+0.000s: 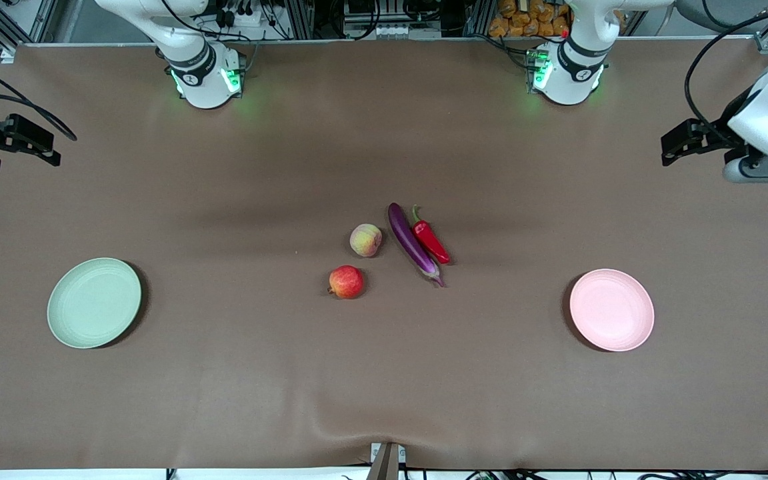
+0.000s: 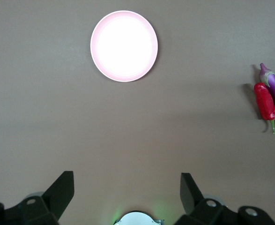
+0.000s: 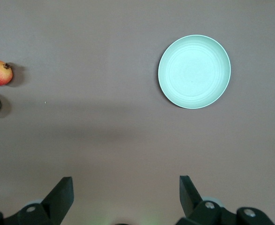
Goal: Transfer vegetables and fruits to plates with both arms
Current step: 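Reach the left gripper down to the red chili pepper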
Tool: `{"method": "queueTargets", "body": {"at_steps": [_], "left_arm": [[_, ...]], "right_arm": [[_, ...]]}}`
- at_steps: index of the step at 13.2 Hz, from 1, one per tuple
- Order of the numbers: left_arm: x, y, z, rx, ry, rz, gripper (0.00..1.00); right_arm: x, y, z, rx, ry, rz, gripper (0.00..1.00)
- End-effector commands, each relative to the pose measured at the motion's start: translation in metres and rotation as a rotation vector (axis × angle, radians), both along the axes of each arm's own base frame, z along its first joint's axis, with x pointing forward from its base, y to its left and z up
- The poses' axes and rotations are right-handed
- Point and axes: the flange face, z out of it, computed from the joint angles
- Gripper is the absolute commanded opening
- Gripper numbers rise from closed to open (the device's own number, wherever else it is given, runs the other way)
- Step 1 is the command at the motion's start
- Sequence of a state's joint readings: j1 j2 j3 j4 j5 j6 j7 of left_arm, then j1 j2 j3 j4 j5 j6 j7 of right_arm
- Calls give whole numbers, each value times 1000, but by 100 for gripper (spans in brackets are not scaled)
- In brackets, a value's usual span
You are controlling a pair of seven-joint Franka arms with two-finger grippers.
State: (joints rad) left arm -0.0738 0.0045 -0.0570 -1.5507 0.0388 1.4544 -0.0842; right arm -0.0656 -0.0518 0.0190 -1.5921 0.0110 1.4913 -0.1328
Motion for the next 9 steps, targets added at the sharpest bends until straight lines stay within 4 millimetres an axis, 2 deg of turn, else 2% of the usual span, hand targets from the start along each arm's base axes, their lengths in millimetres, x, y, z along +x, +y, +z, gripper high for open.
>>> {"method": "queueTargets", "body": {"at_steps": [1, 3, 5, 7, 9], "left_arm": [[8, -13, -4, -19, -4, -2, 100], [11, -24, -13, -13, 8, 32, 100], [17, -52, -36, -4, 25, 60, 100], [21, -84, -71, 9, 39, 128, 100], [14, -111, -114, 23, 38, 220, 100]], "right_arm": [[-3, 0, 1, 12, -2, 11, 100], [-3, 1, 1, 12, 1, 12, 100], [-4, 4, 1, 13, 7, 19, 100], [-6, 4, 0, 13, 19, 19, 100], [-6, 3, 1, 13, 16, 17, 100]]}}
